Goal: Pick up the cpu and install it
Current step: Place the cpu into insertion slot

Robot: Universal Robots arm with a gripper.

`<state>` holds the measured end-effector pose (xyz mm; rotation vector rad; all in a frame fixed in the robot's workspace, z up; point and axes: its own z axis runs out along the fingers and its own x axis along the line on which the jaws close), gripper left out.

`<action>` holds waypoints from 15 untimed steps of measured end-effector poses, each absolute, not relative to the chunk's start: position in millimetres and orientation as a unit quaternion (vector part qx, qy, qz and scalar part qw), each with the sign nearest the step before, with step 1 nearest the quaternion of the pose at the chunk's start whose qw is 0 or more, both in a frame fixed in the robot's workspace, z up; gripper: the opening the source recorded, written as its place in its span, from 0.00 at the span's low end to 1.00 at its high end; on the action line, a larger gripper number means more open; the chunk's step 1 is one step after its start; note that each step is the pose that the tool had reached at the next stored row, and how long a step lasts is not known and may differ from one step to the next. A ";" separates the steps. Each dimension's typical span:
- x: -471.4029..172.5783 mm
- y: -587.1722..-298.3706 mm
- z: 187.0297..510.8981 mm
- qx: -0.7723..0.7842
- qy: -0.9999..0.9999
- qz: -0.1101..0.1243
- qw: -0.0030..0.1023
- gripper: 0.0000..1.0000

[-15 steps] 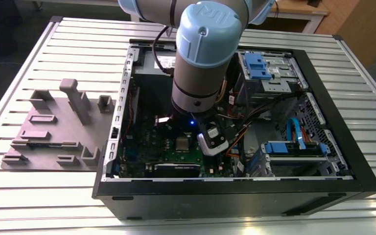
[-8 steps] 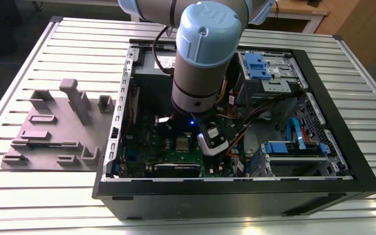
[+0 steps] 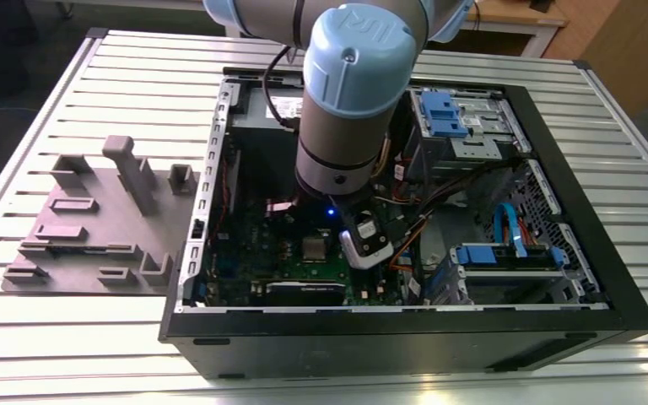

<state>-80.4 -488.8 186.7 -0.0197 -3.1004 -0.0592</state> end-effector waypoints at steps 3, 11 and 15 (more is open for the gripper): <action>-80.3 -488.8 186.4 -0.006 -1.000 -0.019 0.020 0.53; -80.1 -488.5 190.1 -0.006 -1.000 -0.020 0.020 0.53; -80.2 -488.8 199.4 -0.006 -1.000 -0.019 0.020 0.53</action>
